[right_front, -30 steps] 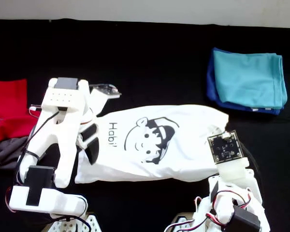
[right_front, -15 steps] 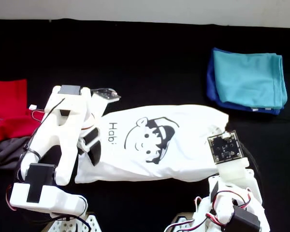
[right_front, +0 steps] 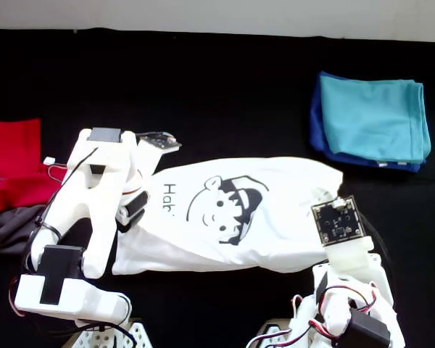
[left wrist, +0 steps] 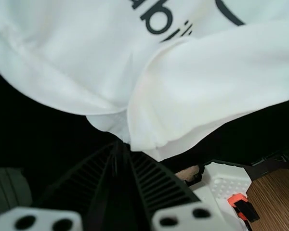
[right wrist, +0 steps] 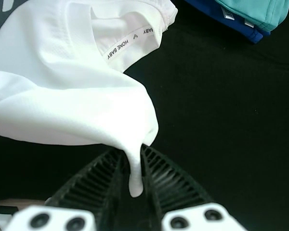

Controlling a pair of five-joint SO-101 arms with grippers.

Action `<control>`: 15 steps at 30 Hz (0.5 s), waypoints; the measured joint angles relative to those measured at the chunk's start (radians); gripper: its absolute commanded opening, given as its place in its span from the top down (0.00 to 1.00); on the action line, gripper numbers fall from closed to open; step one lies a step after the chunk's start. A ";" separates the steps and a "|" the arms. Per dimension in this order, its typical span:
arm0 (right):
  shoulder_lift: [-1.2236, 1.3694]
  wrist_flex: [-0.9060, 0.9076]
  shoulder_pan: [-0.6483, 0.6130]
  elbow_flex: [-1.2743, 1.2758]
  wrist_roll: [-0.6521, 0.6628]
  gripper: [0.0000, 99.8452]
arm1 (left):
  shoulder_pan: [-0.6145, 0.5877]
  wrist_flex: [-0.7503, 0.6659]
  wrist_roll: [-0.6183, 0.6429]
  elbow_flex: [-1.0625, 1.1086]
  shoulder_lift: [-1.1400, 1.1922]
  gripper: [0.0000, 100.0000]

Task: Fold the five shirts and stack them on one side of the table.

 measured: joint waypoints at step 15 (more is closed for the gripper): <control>0.000 0.000 0.000 0.002 0.000 0.99 | 0.000 0.184 0.000 -0.186 0.003 0.80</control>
